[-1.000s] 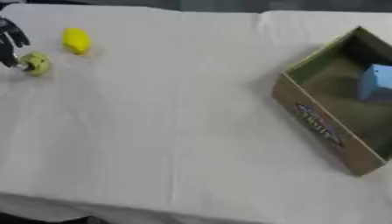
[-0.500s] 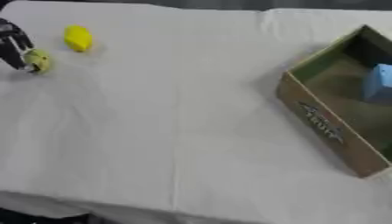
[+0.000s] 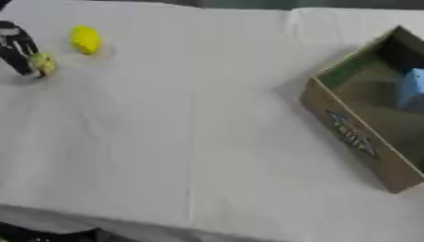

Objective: Pick up the objects with one hand, pass them to the other hand, and then place them into the box on the other side of the table.

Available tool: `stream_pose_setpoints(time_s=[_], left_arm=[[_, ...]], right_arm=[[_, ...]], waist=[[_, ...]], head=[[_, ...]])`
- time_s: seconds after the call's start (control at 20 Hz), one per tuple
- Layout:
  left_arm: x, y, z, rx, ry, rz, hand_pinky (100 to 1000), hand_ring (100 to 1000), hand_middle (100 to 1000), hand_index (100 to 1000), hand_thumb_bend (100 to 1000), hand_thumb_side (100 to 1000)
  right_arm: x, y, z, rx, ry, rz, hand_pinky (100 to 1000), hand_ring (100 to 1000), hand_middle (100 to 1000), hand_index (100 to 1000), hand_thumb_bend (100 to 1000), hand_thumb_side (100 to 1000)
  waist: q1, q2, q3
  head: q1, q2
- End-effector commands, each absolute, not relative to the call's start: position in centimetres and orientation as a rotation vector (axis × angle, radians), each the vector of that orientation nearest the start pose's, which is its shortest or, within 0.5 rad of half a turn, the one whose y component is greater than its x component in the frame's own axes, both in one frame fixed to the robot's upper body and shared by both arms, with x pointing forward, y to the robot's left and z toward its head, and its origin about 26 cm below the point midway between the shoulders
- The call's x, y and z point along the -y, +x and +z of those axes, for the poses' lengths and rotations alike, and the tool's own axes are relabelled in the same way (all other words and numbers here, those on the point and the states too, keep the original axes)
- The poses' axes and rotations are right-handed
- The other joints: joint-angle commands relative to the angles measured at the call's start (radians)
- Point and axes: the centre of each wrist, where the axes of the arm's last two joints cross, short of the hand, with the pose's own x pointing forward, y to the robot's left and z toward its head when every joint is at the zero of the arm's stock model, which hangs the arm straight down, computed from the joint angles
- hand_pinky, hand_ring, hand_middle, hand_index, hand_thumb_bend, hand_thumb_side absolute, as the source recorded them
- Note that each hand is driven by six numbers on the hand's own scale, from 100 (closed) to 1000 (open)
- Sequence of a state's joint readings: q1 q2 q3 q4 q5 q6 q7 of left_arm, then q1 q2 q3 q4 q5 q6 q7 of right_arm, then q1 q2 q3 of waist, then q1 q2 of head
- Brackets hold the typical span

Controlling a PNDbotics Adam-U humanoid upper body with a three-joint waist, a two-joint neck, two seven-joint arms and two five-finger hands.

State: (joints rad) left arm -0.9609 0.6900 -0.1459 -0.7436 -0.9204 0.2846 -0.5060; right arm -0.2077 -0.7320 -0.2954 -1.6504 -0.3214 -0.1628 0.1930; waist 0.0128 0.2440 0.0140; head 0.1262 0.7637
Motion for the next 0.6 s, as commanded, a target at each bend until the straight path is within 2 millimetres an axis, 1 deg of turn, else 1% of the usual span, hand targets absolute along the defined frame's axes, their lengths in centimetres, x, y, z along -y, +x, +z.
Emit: stream_pose_setpoints(time_s=[0.05,0.1,0.2,0.3,0.35,0.4,0.6], left_arm=[[-40.75,46.44,23.09,0.756,1.125,-0.990,726,753,668,711,312,100],[-40.69,46.47,23.05,0.747,1.137,-0.997,719,743,653,693,270,100],[-40.64,46.51,22.94,0.736,1.152,-1.003,709,732,637,667,220,100],[-40.55,46.56,22.92,0.731,1.164,-1.009,694,708,611,616,139,100],[-40.49,46.58,22.96,0.733,1.169,-1.011,688,698,604,603,117,100],[-40.41,46.59,23.03,0.736,1.175,-1.013,683,692,598,593,100,100],[-40.07,46.57,23.71,0.763,1.194,-1.024,676,675,583,572,100,100]], right_arm=[[44.67,29.92,21.55,2.087,-0.391,0.439,970,773,848,738,100,523],[44.68,29.92,21.50,2.086,-0.391,0.439,971,773,849,735,100,522],[44.73,29.89,21.40,2.083,-0.392,0.439,971,774,849,729,100,521],[44.79,29.86,21.35,2.081,-0.394,0.439,972,774,849,728,100,522],[44.80,29.86,21.34,2.080,-0.394,0.439,972,774,849,728,100,522],[44.81,29.85,21.33,2.079,-0.394,0.440,972,774,849,727,100,521],[44.86,29.84,21.42,2.076,-0.393,0.444,972,775,850,728,100,521]], waist=[[-0.003,0.006,-0.001],[-0.003,0.006,-0.002],[-0.004,0.007,-0.002],[-0.004,0.007,-0.002],[-0.004,0.006,-0.002],[-0.004,0.006,-0.001],[-0.002,0.000,0.003]], head=[[0.007,-0.005],[0.008,-0.005],[0.008,-0.003],[0.008,-0.002],[0.008,-0.001],[0.008,0.001],[0.013,0.006]])
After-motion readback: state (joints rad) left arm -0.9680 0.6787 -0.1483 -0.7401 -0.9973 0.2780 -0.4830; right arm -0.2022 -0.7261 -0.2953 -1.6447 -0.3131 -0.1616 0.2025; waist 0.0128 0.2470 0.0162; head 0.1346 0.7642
